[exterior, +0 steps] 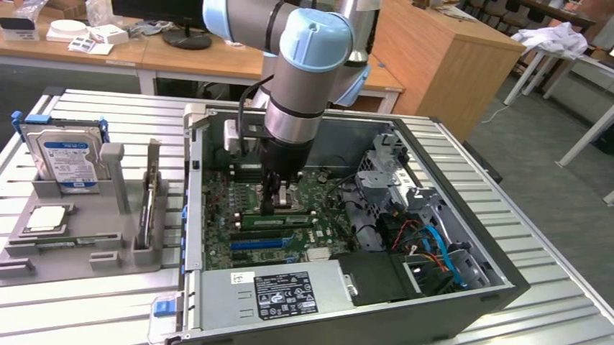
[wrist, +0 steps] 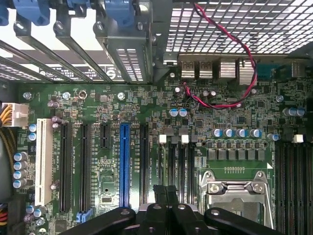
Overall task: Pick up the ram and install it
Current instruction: 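Press down the ram until it locks into place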
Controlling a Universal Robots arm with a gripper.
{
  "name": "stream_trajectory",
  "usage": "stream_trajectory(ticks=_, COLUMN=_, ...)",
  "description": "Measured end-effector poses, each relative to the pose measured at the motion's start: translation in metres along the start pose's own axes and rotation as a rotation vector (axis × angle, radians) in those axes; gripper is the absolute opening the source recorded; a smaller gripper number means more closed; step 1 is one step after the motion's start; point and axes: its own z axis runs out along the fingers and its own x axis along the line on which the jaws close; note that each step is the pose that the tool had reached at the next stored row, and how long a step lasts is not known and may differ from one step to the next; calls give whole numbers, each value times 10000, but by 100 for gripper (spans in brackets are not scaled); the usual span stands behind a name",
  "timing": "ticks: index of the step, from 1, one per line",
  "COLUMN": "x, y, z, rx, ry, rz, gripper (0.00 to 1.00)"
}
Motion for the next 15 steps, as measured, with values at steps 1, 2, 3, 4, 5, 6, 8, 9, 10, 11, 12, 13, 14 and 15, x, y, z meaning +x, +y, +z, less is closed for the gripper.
stream_trajectory(ticks=1, x=0, y=0, z=0, rx=0, ry=1, rz=1, gripper=11)
stream_trajectory(ticks=2, x=0, y=0, z=0, rx=0, ry=1, rz=1, gripper=11)
stream_trajectory(ticks=3, x=0, y=0, z=1, rx=0, ry=0, rz=0, gripper=11)
stream_trajectory(ticks=4, x=0, y=0, z=3, rx=1, ry=-2, rz=0, gripper=11)
stream_trajectory(ticks=5, x=-1, y=-1, z=8, rx=2, ry=-4, rz=0, gripper=11)
stream_trajectory(ticks=6, x=-1, y=-1, z=12, rx=2, ry=-3, rz=0, gripper=11)
stream_trajectory(ticks=8, x=0, y=-1, z=21, rx=1, ry=-1, rz=0, gripper=11)
stream_trajectory(ticks=9, x=0, y=-1, z=24, rx=0, ry=0, rz=0, gripper=11)
stream_trajectory(ticks=10, x=0, y=-1, z=24, rx=0, ry=1, rz=1, gripper=11)
stream_trajectory(ticks=11, x=0, y=-1, z=24, rx=-1, ry=2, rz=1, gripper=11)
stream_trajectory(ticks=12, x=0, y=-1, z=24, rx=0, ry=2, rz=0, gripper=11)
stream_trajectory(ticks=13, x=0, y=-1, z=25, rx=1, ry=0, rz=0, gripper=11)
stream_trajectory(ticks=14, x=0, y=-1, z=25, rx=0, ry=1, rz=0, gripper=11)
stream_trajectory(ticks=15, x=0, y=-2, z=30, rx=3, ry=-4, rz=0, gripper=11)
